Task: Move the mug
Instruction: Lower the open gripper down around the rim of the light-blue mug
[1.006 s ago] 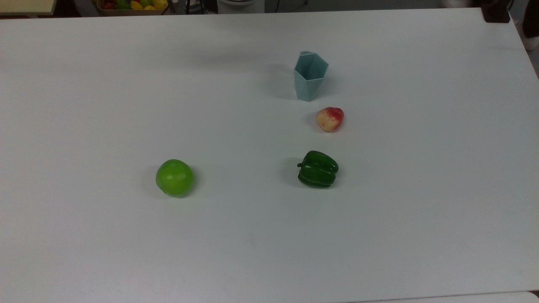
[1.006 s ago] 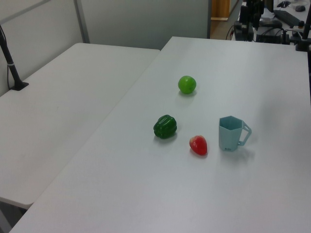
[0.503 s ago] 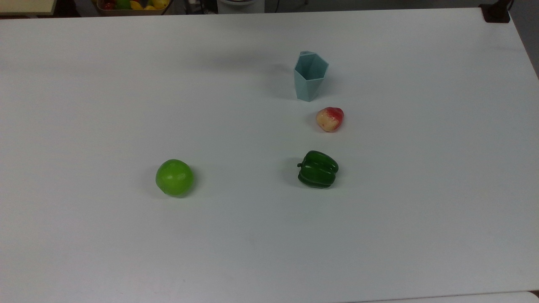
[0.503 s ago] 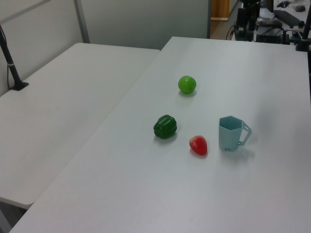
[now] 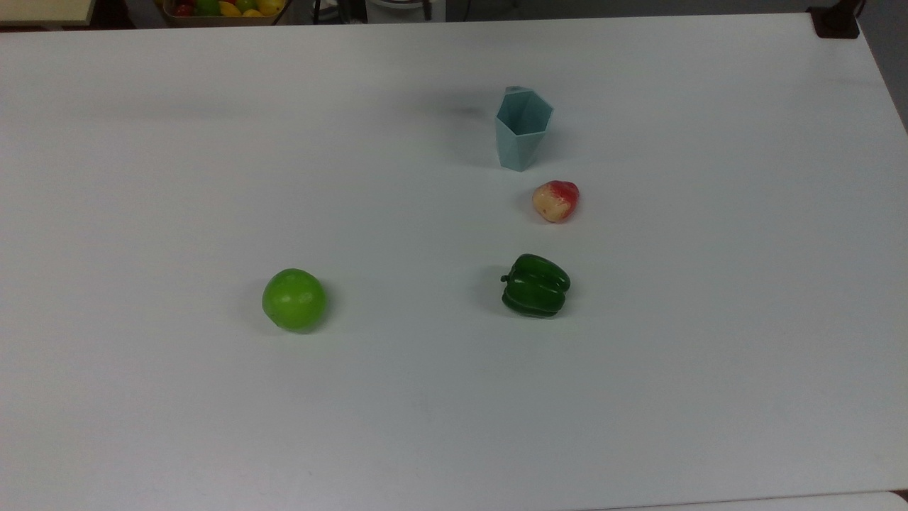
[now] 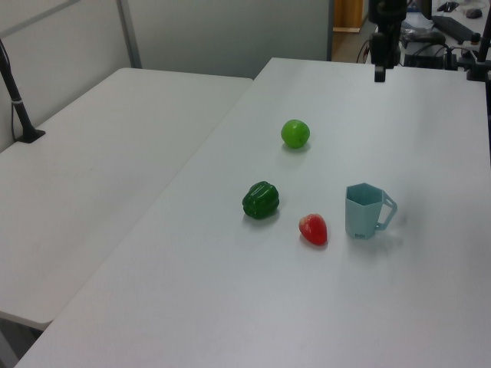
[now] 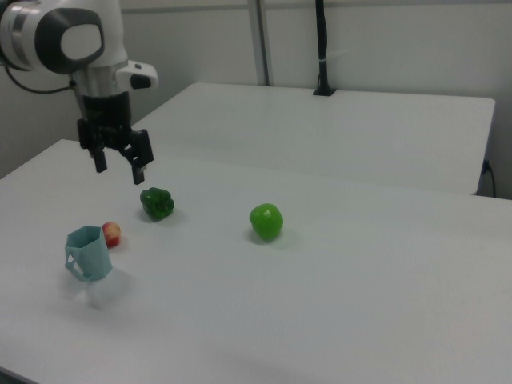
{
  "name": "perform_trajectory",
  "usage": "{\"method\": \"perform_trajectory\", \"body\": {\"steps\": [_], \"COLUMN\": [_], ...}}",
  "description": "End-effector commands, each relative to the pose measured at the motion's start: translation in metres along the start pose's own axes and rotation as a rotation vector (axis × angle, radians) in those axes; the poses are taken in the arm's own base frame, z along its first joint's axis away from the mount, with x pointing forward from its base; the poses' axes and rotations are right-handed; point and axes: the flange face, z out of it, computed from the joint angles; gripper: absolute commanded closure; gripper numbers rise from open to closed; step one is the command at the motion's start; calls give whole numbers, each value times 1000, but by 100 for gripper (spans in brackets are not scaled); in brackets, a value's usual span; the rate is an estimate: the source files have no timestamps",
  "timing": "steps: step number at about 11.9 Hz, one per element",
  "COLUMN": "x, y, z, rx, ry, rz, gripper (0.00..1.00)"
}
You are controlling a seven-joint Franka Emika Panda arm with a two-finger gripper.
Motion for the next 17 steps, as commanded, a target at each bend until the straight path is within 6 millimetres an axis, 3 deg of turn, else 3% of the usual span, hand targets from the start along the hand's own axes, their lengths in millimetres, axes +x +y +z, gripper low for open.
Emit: {"method": "perform_trajectory", "body": {"steps": [1,7,9,13,15,17], "x": [-39,-45,-55,-86,-89,-82], "y": [-39,-93,-106,-141,-148,-157], "z": [45,116,130,178,189,205], "rx": [10,1,-5,-36,-42,-42], "ry": [-67,37,44,51,36,45], "rz": [-73,-111,-133,-182,-194,-191], "gripper": [0,0,0,0,0,12]}}
